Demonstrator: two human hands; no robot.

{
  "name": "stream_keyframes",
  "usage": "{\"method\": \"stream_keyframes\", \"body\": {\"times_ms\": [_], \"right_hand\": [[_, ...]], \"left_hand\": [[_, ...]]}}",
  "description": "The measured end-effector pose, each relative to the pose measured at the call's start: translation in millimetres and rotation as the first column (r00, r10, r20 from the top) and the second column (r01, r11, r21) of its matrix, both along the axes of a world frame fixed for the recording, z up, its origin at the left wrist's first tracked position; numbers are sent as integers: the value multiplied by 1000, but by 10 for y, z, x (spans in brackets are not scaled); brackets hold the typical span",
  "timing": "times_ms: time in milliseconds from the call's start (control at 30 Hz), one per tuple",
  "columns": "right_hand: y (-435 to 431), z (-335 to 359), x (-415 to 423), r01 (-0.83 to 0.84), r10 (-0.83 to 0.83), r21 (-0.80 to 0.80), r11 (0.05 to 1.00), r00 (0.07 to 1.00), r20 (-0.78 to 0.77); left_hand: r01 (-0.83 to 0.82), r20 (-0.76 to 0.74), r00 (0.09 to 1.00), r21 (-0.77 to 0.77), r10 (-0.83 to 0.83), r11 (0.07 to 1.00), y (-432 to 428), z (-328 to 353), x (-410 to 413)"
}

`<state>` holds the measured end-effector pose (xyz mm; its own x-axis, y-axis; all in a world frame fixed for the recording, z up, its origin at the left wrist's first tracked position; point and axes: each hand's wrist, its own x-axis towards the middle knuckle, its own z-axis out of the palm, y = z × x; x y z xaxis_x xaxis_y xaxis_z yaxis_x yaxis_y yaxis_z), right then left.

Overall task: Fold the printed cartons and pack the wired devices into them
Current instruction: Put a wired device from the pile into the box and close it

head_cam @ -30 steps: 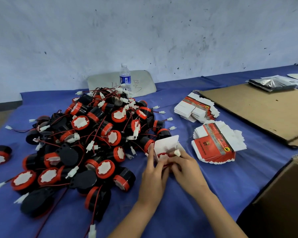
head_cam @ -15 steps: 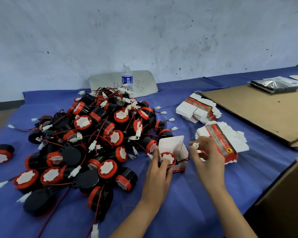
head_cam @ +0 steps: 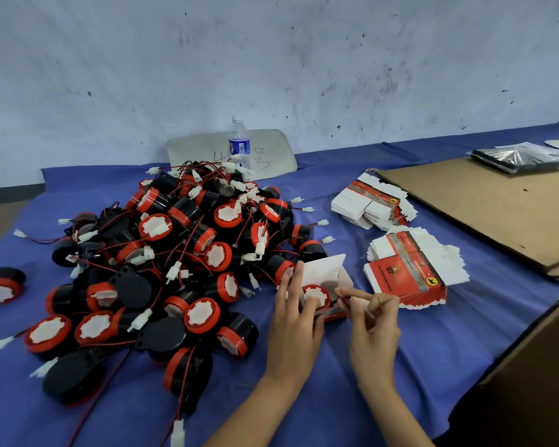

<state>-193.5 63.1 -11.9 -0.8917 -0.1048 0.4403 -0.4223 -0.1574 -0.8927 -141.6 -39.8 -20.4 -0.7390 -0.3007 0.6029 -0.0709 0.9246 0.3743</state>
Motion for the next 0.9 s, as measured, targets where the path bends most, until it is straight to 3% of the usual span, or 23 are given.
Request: {"method": "stream_keyframes", "body": {"times_ms": [267,367,467,533,633,767,900], "right_hand": [[-3,228,-189,21,-21,-20,1000,1000,7],[36,365,-338,21,-22,87,996,1000,8],[66,415,-427,15,-19,216,976,1000,19],[70,446,-448,-3,-6,218,976,999,42],[57,481,-440,-22,12,216,976,999,51],[39,472,-408,-35,25,241,970,999,48],[49,447,-350,-27,13,238,971,998,58]], "left_hand": [[-84,59,994,-105,91,991,51,15,9],[-119,67,990,-114,127,986,57,4,14],[-130,40,990,-148,138,980,65,18,36],[-144,-10,989,-207,145,968,83,30,51],[-46,-93,995,-271,21,962,154,59,30],[13,41,999,-264,-2,964,209,186,-91],[29,323,944,-288,68,957,246,338,-157]]}}
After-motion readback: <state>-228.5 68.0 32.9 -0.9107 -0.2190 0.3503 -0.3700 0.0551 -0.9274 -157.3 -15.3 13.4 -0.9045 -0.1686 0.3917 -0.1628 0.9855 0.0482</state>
